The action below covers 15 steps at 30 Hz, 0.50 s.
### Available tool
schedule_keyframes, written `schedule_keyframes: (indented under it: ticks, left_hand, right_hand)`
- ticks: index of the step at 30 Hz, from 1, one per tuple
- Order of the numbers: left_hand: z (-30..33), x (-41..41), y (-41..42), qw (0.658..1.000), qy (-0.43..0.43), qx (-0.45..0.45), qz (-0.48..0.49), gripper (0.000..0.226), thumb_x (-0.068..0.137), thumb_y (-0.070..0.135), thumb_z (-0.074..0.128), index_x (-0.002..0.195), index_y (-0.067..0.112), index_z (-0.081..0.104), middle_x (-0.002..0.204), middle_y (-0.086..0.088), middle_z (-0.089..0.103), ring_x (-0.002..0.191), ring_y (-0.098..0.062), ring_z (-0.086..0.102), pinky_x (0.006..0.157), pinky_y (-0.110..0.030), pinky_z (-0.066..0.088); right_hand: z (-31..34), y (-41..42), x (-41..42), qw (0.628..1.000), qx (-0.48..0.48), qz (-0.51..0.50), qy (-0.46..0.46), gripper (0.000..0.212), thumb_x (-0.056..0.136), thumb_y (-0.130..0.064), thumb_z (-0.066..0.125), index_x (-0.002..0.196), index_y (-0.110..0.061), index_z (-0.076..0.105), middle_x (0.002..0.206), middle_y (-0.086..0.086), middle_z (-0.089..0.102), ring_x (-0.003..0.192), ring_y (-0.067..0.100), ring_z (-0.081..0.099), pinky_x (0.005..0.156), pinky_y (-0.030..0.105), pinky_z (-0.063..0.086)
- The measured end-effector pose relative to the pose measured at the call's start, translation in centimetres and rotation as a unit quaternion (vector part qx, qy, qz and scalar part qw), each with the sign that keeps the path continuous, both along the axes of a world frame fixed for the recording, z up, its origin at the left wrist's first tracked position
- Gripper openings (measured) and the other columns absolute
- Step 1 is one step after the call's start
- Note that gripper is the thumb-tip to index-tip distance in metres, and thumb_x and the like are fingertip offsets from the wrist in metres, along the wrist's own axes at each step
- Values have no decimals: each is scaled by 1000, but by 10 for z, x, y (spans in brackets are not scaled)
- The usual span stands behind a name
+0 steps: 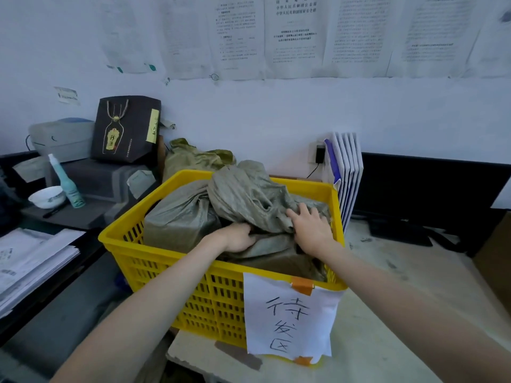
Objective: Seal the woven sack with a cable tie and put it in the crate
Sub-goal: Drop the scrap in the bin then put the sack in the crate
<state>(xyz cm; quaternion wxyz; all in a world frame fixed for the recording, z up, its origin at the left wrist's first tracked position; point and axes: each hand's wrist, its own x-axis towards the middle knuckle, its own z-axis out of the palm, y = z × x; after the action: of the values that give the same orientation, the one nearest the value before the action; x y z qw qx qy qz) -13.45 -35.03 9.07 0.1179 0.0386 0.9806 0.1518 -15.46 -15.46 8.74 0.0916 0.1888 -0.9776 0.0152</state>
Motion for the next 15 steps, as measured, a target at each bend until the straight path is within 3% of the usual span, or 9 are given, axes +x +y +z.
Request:
schedule_keyframes:
  ticks: [2,4,6,8,9,10,12,14,15]
  left_hand:
    - [15,14,-2,993,110,46,7,29,92,38,44,96,18,65,110,-13,67,101,-32,61,86,-44,50]
    - [26,33,-2,962,237,132,42,30,91,34,44,81,16,66,84,-6,70,79,-25,64,73,-45,53]
    - [33,48,0,902,384,182,81,26,94,31,47,80,15,63,73,-1,66,69,-20,60,64,-41,50]
    - [42,53,0,840,516,143,89,17,95,26,51,89,15,62,84,0,61,80,-19,54,66,-36,45]
    - [46,49,-2,826,547,105,81,17,94,27,52,99,15,63,96,-2,59,90,-21,51,73,-35,43]
    - [50,44,-4,834,544,63,71,25,94,30,52,113,16,61,111,-4,57,104,-23,48,82,-36,41]
    - [53,34,-7,888,459,6,33,47,94,38,50,139,26,42,139,-3,46,128,-27,36,98,-46,36]
    - [52,30,-9,945,328,-4,-10,60,92,39,52,145,35,25,148,-1,37,136,-33,28,101,-55,36]
    - [49,29,-10,964,263,-23,-29,60,90,37,55,143,35,25,148,-2,36,135,-36,28,98,-56,39]
  right_hand:
    - [3,3,-4,998,50,8,29,62,88,-10,55,142,-25,30,140,14,33,127,41,35,98,51,38]
    - [4,6,-6,995,88,19,51,62,88,-10,56,142,-25,30,140,13,33,124,41,37,96,50,39]
    - [3,6,-3,990,120,37,61,57,91,-12,52,143,-25,31,142,13,32,125,41,36,98,49,38]
    - [1,4,-1,984,146,67,71,53,93,-13,49,142,-24,33,144,12,31,126,40,35,98,48,38]
    - [1,4,1,981,159,80,76,52,93,-14,49,142,-24,33,143,12,32,126,40,35,98,47,38]
    - [2,5,2,978,169,93,79,52,93,-14,49,142,-23,34,143,12,32,126,40,34,98,47,38]
    - [4,10,7,973,182,113,81,50,93,-15,48,141,-23,36,142,11,33,127,39,34,98,46,37]
    - [5,17,13,976,170,122,66,49,93,-16,48,140,-25,38,140,10,35,126,37,35,98,45,37]
    - [6,20,15,980,150,122,42,50,91,-16,49,139,-25,39,139,9,36,124,36,36,98,45,37]
